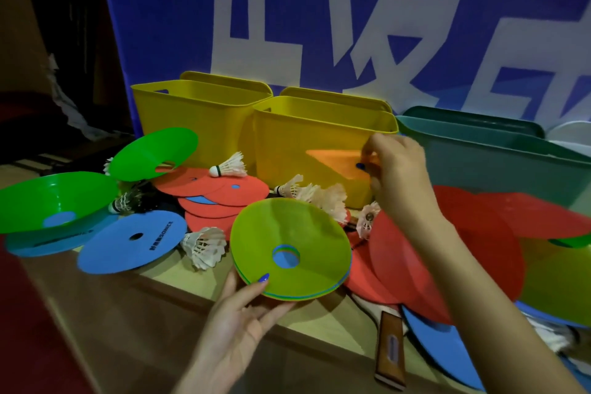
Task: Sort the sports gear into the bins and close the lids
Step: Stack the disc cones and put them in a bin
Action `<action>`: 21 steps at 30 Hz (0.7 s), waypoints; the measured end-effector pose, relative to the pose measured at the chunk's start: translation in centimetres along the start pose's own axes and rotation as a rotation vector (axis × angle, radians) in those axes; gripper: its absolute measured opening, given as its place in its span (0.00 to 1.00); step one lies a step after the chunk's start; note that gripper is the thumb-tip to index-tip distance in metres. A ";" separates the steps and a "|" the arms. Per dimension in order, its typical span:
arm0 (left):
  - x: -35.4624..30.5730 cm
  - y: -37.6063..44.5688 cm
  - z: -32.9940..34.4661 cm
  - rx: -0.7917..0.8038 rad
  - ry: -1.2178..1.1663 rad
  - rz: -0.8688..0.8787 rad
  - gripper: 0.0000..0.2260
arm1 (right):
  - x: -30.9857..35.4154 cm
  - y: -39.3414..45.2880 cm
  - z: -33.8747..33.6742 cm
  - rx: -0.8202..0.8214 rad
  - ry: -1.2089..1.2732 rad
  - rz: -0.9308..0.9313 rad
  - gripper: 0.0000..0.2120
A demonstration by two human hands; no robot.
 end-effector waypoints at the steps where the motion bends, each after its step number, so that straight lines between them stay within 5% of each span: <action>1: 0.1 0.0 0.1 -0.005 -0.005 0.003 0.27 | 0.9 -1.0 -0.4 0.007 0.021 -0.125 0.04; 6: 0.7 -0.5 0.1 -0.113 0.006 0.034 0.16 | 3.1 -9.4 0.2 0.155 -0.026 -0.363 0.02; 13: 0.8 -1.1 -0.3 -0.037 -0.043 0.039 0.22 | 1.1 -14.3 1.8 0.332 -0.071 -0.194 0.14; 18: 1.0 -0.9 0.0 0.109 0.098 0.052 0.41 | -0.1 -14.9 1.6 0.503 0.003 -0.099 0.13; 21: 1.4 -0.7 0.0 0.104 0.148 0.091 0.30 | -0.3 -15.6 1.4 0.536 0.071 -0.023 0.23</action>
Point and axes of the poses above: each hand's wrist, its own y-axis towards the middle knuckle, its own z-axis out of the palm, x = y × z, the point moved 2 cm from there along y, towards the middle knuckle, and after that the axes turned 15 degrees about z, right-handed, at the moved point
